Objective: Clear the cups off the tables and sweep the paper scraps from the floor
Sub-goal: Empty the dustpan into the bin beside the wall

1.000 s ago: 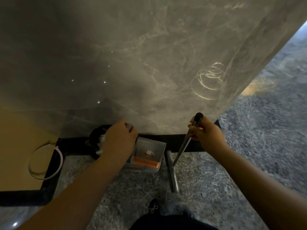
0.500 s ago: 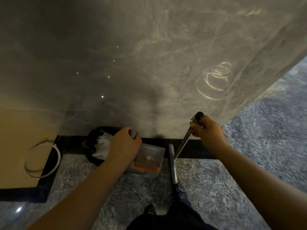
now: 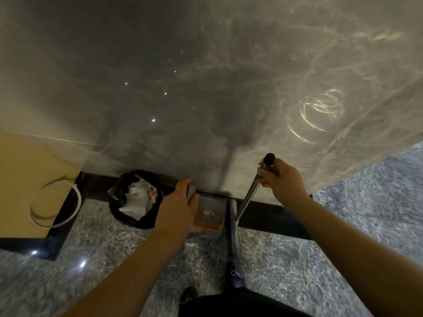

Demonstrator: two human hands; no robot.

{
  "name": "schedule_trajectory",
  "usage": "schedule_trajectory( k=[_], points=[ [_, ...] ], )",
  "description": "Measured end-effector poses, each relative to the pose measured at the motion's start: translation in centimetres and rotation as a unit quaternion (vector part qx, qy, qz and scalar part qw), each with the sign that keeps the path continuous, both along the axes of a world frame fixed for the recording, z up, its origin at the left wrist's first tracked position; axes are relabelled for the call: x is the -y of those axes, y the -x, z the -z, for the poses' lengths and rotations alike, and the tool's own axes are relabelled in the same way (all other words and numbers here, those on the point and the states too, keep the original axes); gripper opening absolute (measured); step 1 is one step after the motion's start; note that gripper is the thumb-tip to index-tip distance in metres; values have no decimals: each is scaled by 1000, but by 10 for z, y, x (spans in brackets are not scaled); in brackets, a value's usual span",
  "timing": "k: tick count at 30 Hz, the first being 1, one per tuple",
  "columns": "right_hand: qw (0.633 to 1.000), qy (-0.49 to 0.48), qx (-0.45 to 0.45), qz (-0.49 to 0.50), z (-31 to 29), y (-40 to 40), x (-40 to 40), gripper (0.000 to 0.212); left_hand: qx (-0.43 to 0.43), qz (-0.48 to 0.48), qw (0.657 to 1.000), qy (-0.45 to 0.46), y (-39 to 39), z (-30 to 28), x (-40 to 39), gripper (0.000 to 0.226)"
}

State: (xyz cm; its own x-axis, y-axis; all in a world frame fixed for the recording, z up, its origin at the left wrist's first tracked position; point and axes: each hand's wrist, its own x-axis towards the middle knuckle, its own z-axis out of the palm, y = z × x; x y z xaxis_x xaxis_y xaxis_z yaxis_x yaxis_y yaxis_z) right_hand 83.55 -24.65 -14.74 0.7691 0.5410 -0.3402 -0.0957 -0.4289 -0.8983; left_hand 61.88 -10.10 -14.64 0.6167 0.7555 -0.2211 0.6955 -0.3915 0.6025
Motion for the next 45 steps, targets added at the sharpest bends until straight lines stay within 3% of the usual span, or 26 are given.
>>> schedule_trajectory(
  k=[11, 25, 39, 45],
  points=[
    [1000, 14, -4, 23, 31, -45, -29, 31, 9, 15, 999, -34, -43, 4, -2, 45],
    [998, 27, 19, 61, 51, -69, -47, 7, 47, -4, 997, -52, -51, 17, -14, 42],
    [998, 20, 30, 54, 55, -62, -45, 26, 36, -1, 997, -64, -45, 17, -12, 43],
    [998, 23, -2, 57, 53, -61, -42, 35, -5, 27, 999, -27, -46, 16, -17, 55]
  ],
)
